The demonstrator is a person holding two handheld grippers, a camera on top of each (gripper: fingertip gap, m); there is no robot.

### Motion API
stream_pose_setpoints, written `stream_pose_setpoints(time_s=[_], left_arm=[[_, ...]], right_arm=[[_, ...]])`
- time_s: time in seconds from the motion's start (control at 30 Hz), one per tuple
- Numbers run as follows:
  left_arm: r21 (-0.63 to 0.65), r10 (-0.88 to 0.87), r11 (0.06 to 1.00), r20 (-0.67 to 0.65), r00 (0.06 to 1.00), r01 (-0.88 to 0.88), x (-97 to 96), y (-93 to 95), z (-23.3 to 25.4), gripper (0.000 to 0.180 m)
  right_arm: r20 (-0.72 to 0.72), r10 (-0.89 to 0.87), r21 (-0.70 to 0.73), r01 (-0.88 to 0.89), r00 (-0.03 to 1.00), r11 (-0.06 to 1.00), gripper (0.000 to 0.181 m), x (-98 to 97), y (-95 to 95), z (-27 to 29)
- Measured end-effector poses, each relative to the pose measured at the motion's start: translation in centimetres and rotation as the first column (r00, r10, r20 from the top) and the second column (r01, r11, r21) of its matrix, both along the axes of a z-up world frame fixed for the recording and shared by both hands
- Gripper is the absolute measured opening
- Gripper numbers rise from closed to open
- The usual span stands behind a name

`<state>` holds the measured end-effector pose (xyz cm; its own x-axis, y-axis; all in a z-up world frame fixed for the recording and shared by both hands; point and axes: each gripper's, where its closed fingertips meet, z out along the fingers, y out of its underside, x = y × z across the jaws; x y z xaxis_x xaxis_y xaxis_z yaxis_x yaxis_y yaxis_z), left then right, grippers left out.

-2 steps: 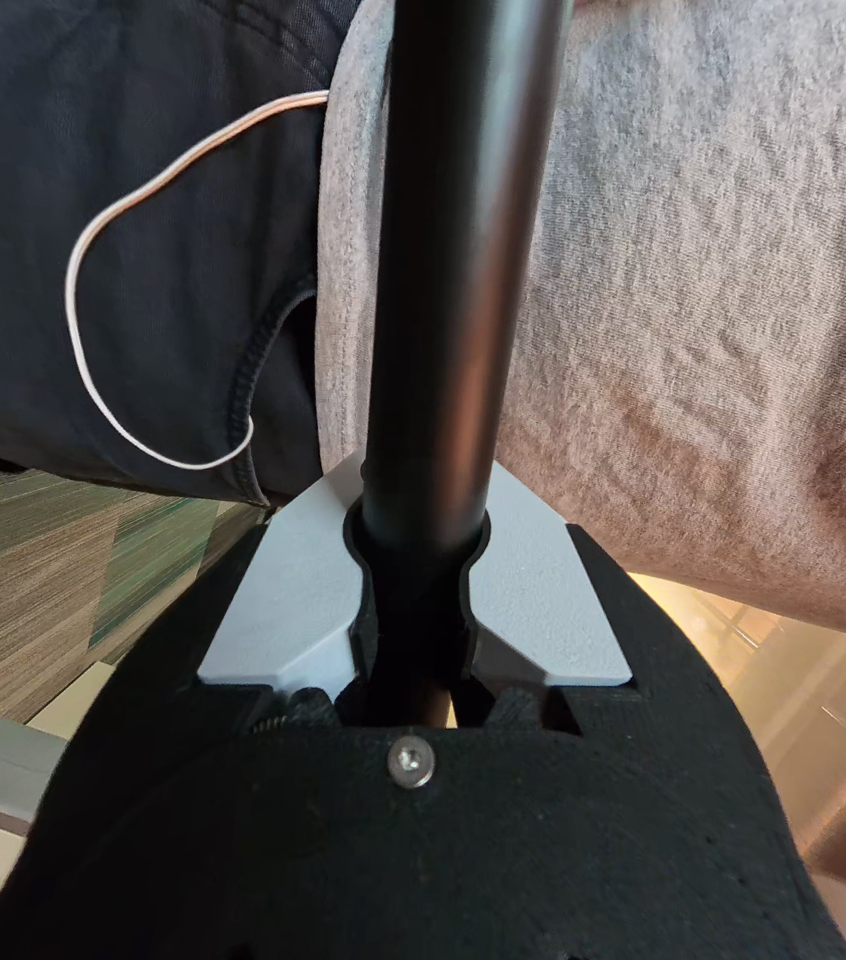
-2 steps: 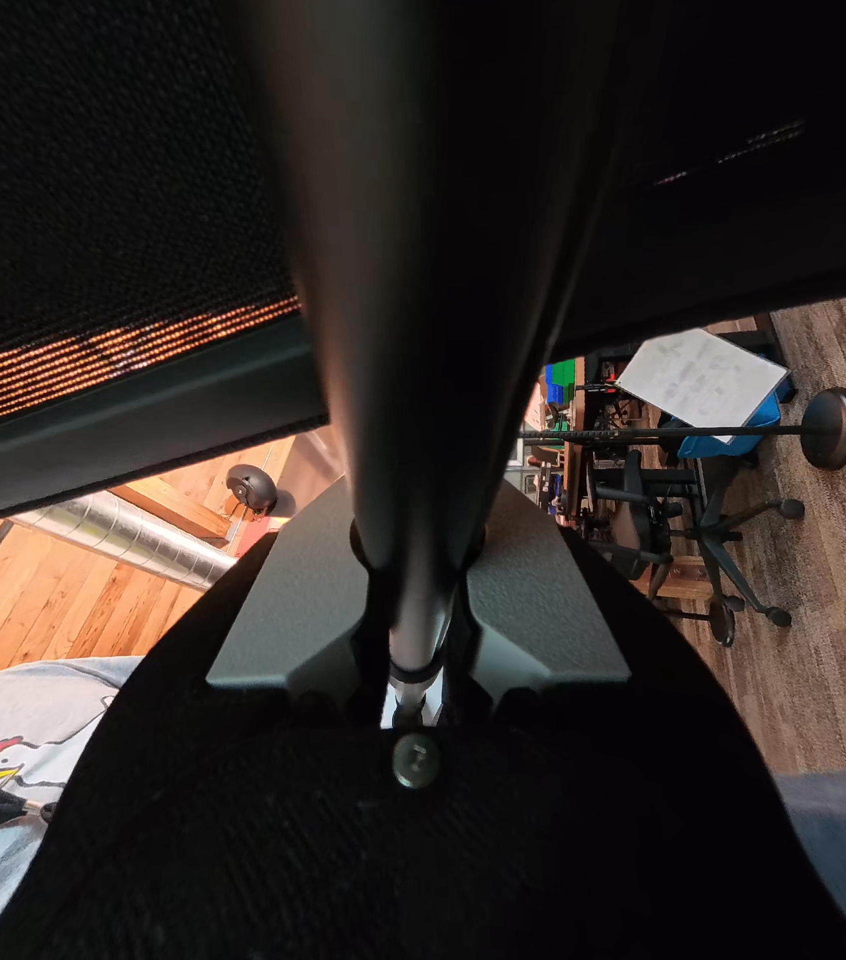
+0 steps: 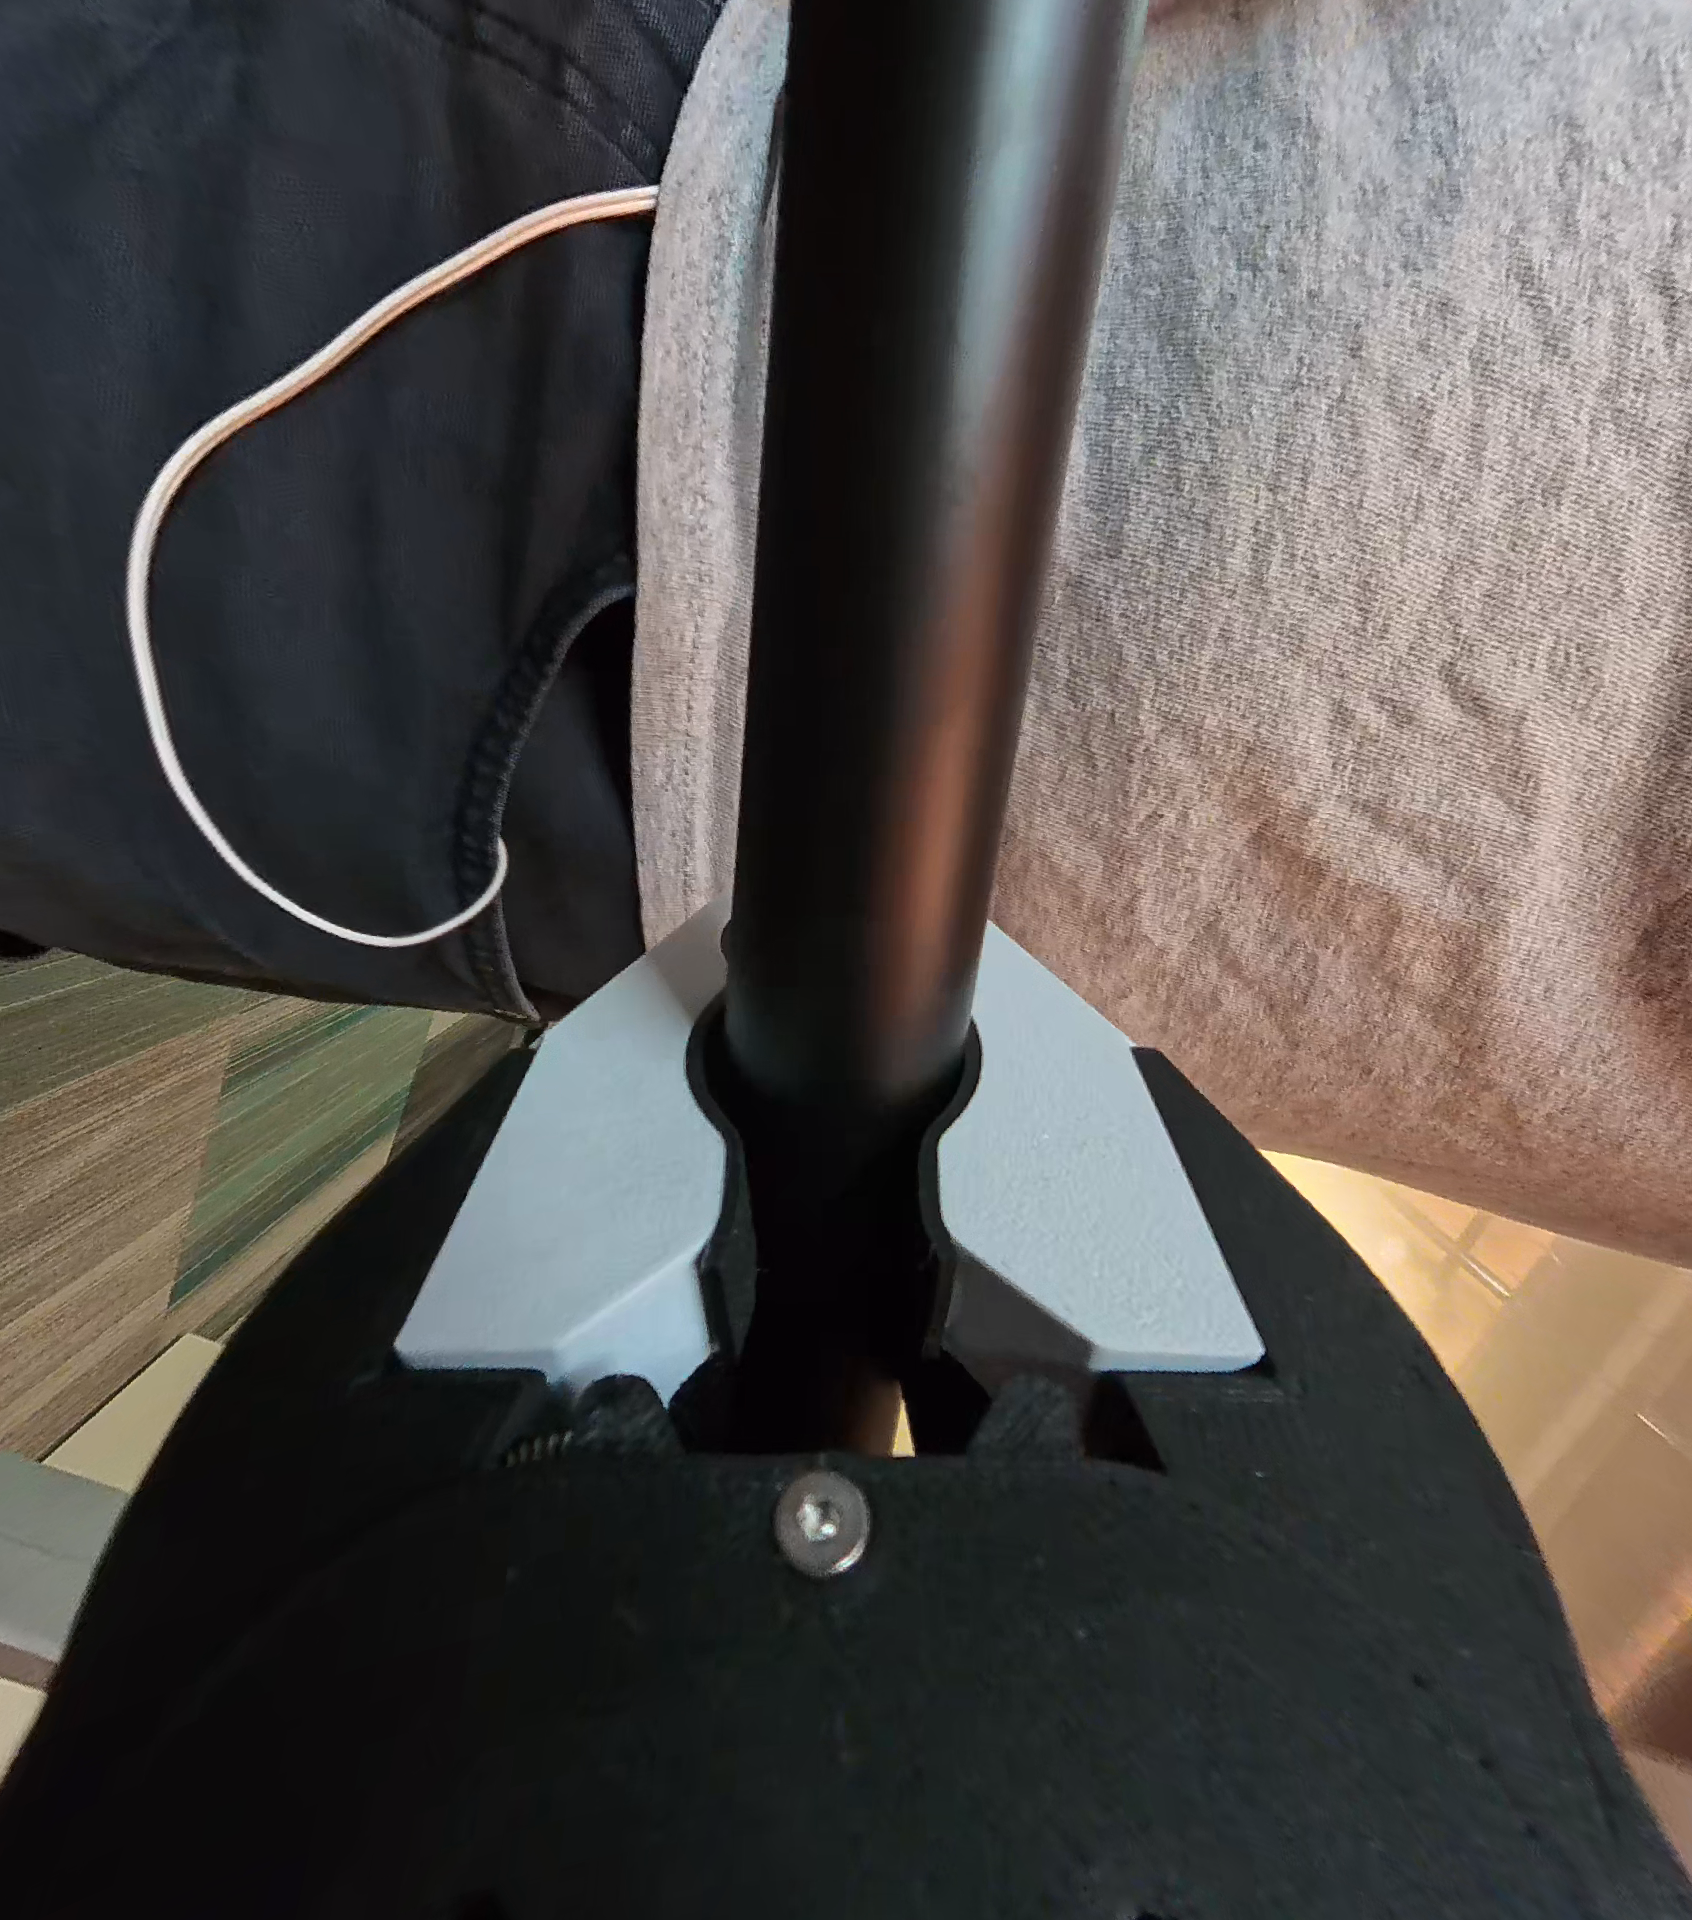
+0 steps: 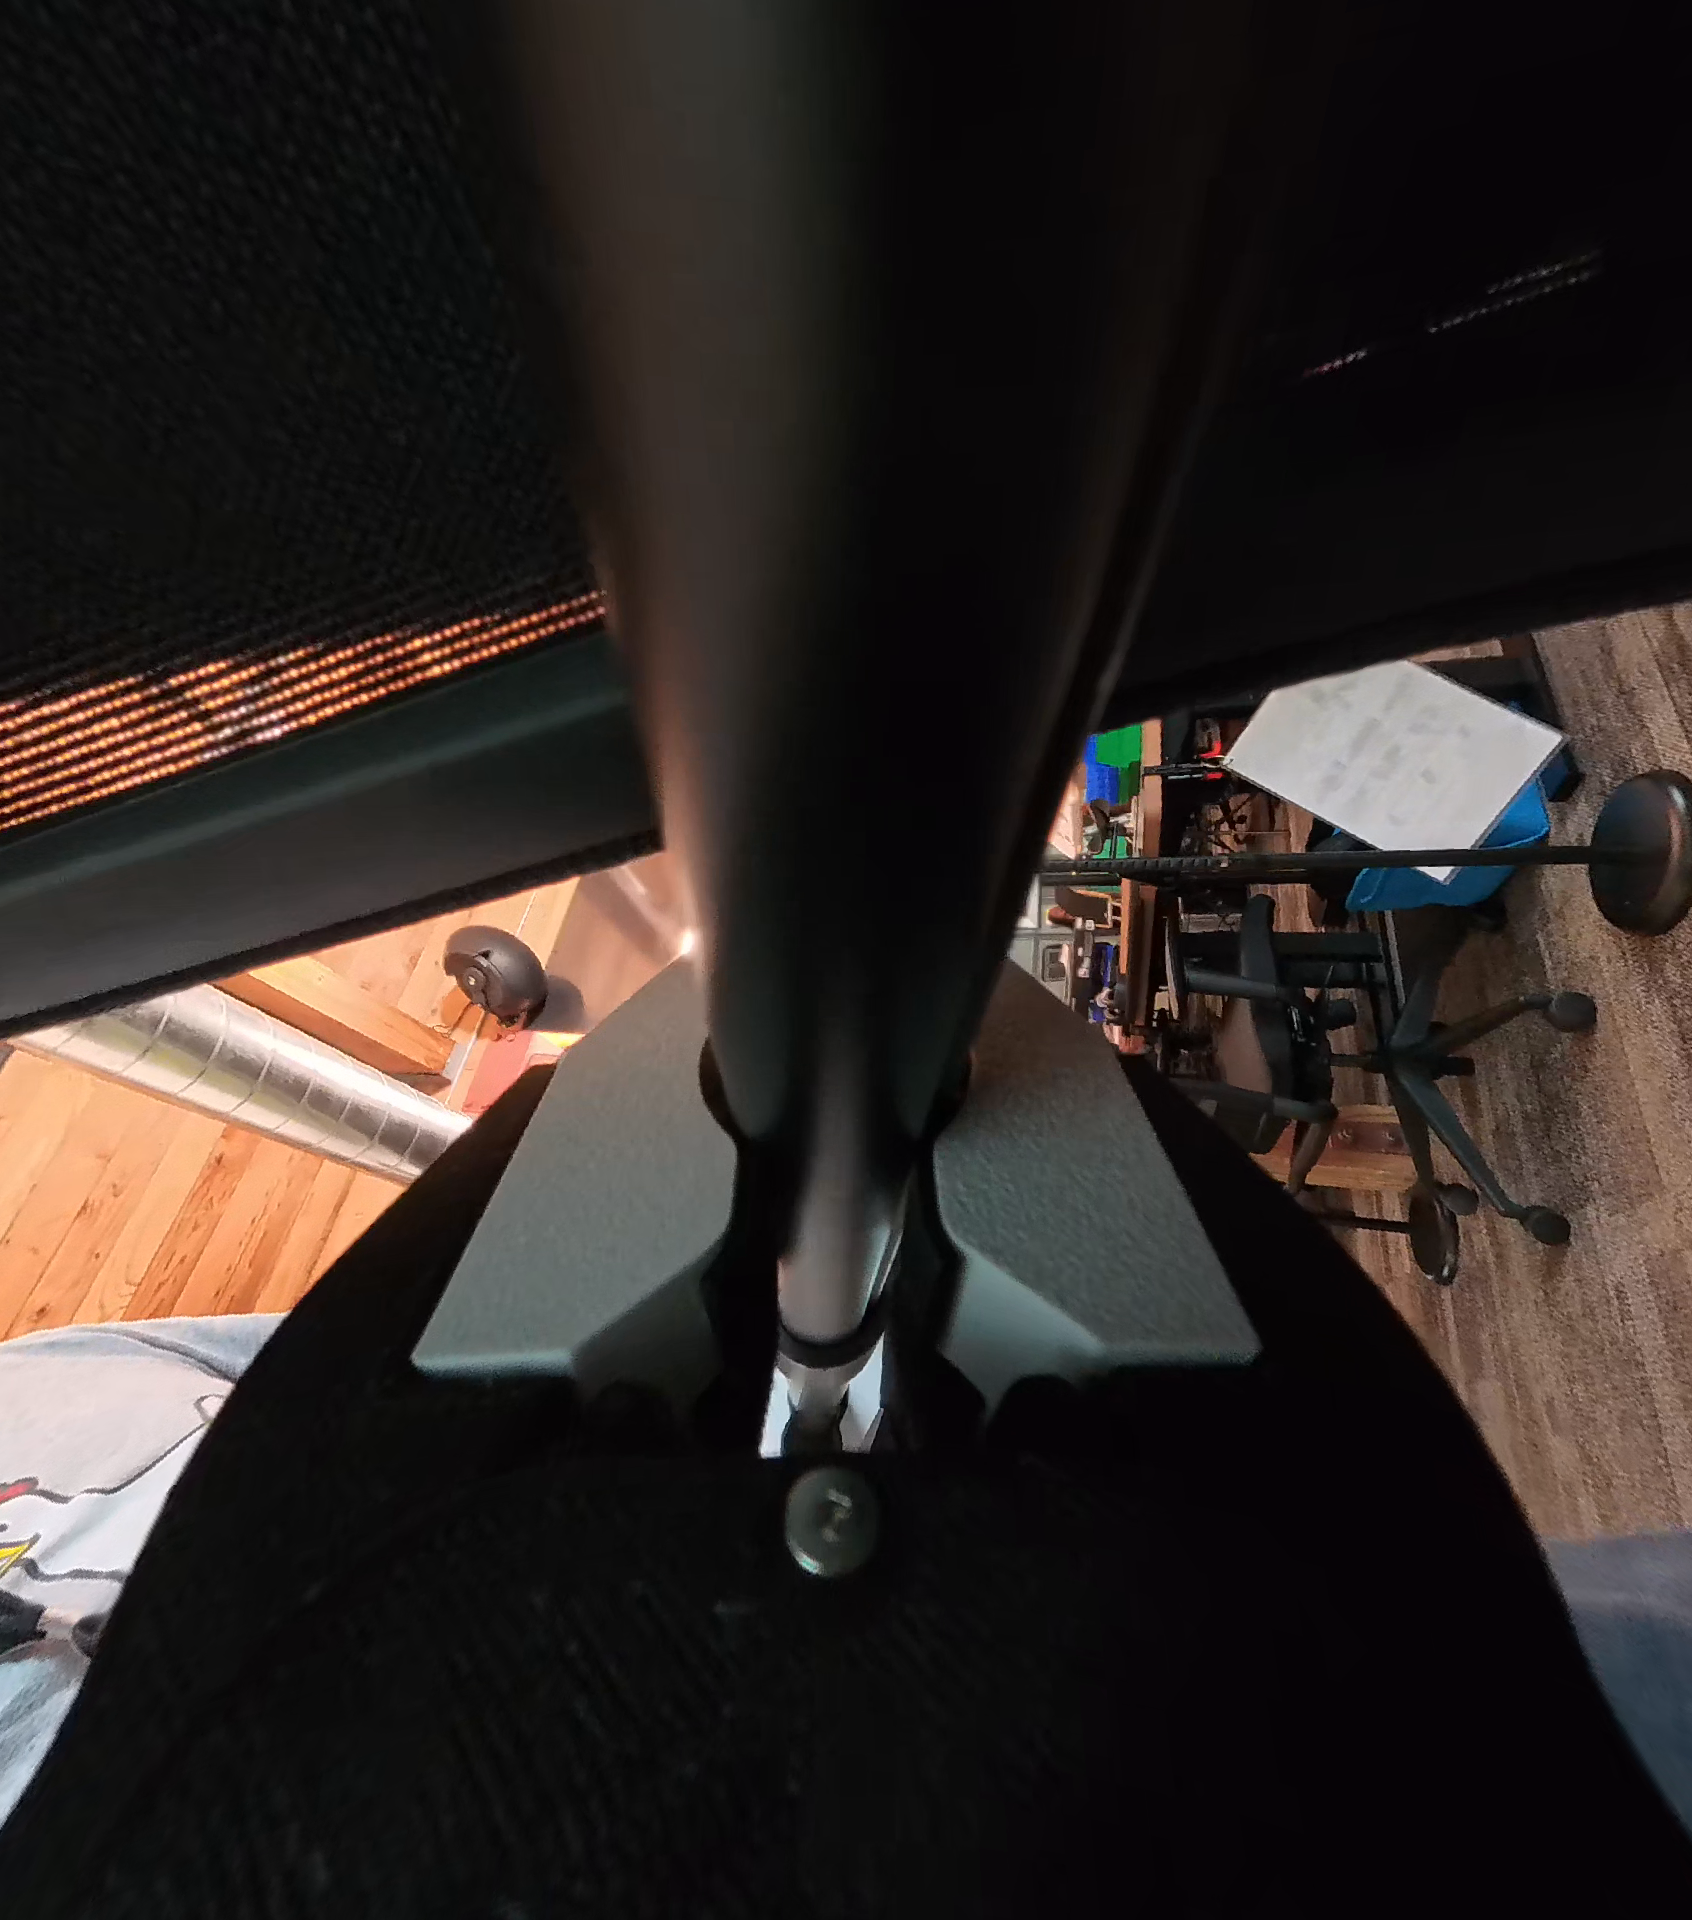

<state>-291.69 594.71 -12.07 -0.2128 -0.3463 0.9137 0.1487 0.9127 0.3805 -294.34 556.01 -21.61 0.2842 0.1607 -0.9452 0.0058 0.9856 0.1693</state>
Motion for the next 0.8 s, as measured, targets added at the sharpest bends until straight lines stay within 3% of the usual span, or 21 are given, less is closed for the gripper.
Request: stream_pose_setpoints(time_s=[0.8], left_arm=[[0.005,-0.038,0.999,0.097,0.995,0.037,7.4,-1.2,0.4,0.026]], right_arm=[[0.058,0.046,0.089,-0.051,0.997,0.995,0.020,9.3,-1.1,-0.2]])
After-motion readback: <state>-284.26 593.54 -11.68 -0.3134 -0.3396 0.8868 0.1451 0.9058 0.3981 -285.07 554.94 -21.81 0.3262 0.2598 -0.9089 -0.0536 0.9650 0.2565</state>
